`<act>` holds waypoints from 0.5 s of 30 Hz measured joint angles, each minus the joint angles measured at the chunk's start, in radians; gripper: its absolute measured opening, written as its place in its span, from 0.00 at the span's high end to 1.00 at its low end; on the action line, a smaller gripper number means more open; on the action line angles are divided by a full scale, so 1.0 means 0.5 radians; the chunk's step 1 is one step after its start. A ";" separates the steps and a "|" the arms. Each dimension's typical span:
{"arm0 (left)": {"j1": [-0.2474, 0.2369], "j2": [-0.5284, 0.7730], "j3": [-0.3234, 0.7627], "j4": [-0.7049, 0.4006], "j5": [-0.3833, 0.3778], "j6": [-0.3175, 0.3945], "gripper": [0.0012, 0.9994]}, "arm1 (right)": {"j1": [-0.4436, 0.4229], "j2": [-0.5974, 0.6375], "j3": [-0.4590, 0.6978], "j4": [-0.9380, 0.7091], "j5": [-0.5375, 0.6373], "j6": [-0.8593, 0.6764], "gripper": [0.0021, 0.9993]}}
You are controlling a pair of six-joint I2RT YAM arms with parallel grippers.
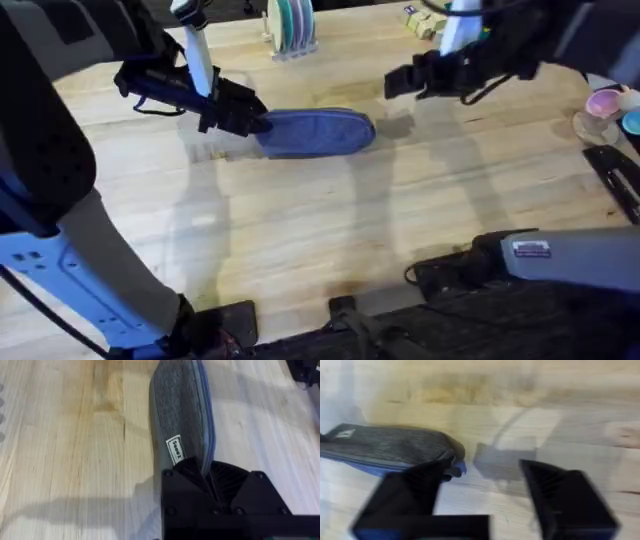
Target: Unzip the bag, pick up the pens from the table one at a time and place them inside, then zip the bag closed.
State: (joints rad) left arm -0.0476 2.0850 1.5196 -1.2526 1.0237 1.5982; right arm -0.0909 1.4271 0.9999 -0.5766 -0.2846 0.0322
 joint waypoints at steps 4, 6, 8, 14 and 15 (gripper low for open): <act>0.003 0.000 0.000 0.000 -0.003 0.000 0.96 | -0.003 -0.203 0.003 -0.003 0.038 -0.008 0.00; 0.003 0.000 0.000 0.000 -0.007 0.000 0.96 | -0.002 -0.299 0.004 -0.017 0.046 -0.008 0.00; 0.003 0.000 0.000 0.001 -0.007 0.000 0.96 | -0.002 -0.391 0.006 -0.051 0.046 -0.008 0.00; 0.003 0.000 0.000 0.002 -0.013 0.000 0.89 | -0.002 -0.621 0.007 -0.159 0.045 -0.008 0.00; 0.006 0.000 0.000 0.002 -0.017 0.000 0.88 | -0.002 -0.652 0.007 -0.183 0.045 -0.008 0.00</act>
State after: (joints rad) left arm -0.0447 2.0850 1.5196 -1.2516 1.0152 1.5981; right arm -0.0921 1.1013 1.0035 -0.6679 -0.2620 0.0280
